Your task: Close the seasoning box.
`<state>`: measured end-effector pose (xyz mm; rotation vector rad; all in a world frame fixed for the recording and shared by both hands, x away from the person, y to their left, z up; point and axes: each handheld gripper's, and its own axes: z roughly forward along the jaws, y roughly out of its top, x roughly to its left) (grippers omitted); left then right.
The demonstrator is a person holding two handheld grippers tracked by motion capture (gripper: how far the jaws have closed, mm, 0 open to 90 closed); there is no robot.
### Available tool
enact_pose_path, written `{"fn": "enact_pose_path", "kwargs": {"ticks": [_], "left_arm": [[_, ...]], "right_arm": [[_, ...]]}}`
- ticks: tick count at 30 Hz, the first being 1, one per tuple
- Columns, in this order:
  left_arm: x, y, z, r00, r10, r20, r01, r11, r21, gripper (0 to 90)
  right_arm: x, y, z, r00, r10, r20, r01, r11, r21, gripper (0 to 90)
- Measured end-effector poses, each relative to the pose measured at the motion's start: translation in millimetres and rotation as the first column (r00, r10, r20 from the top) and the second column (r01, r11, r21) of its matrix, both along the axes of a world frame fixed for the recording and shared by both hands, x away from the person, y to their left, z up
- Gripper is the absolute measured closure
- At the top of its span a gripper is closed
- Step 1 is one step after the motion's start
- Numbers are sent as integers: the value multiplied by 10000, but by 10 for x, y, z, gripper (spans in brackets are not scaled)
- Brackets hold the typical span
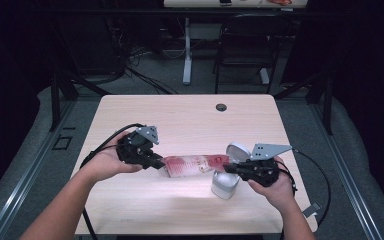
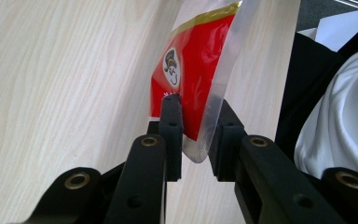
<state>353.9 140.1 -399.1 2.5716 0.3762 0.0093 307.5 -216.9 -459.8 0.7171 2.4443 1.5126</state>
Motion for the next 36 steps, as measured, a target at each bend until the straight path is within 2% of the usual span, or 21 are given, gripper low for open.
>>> {"fn": "enact_pose_path", "kwargs": {"ticks": [10,13,20,25,36], "left_arm": [[-25,50,-157,9998,178,-37,-179,9998,-112,760],[-40,71,-211,9997,246,-70,-248,9992,-315,759],[-82,101,-307,9991,424,57,-421,9982,-435,751],[-110,95,-363,9987,455,237,-448,9986,-284,745],[-163,135,-487,9975,669,219,-656,9964,-532,745]], "right_arm": [[-17,42,17,9999,-52,114,52,10000,16,900],[-23,51,23,9999,-55,139,55,10000,5,900],[-30,77,28,9998,-43,209,42,10000,33,900],[-40,101,35,9996,-67,285,67,10000,8,900],[-52,139,57,9994,-105,333,103,9999,67,900]]}}
